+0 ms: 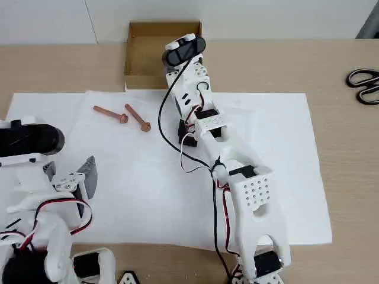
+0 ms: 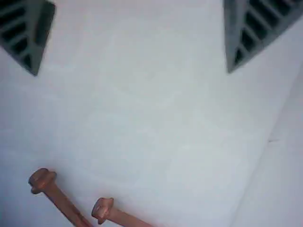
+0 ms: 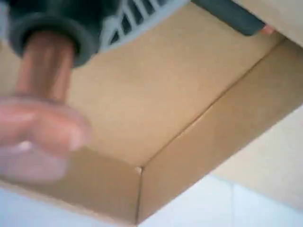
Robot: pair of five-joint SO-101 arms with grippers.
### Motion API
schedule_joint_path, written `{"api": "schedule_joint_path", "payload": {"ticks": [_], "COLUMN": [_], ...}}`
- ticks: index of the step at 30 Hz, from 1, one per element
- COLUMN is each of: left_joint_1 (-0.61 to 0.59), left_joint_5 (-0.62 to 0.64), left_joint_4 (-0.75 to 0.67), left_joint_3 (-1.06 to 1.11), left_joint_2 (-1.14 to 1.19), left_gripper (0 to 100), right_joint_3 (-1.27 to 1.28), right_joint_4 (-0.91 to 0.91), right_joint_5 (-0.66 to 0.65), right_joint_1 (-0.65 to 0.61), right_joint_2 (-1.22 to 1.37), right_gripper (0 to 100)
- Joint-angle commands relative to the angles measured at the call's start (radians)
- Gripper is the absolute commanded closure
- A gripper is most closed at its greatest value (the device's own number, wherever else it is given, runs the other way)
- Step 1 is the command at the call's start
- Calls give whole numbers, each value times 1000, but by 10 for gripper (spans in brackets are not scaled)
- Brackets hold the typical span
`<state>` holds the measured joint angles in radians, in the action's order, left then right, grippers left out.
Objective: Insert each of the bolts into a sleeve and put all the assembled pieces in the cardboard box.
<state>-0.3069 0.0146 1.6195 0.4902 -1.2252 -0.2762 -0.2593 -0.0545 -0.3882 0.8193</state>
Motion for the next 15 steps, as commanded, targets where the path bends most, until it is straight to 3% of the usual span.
{"api": "schedule_joint_path", "payload": {"ticks": [1, 15], "left_joint_1": [-5, -2], "left_joint_5": [-5, -5], "left_joint_4": [5, 5], "left_joint_3": [4, 4], "left_joint_2": [-5, -5], "left_gripper": [760, 760], "right_joint_3": [-95, -180], "right_joint_4": [-48, -47], "right_joint_5": [-9, -8], "right_joint_1": [16, 35], "right_joint_2": [-25, -13], "right_gripper": [995, 995]}}
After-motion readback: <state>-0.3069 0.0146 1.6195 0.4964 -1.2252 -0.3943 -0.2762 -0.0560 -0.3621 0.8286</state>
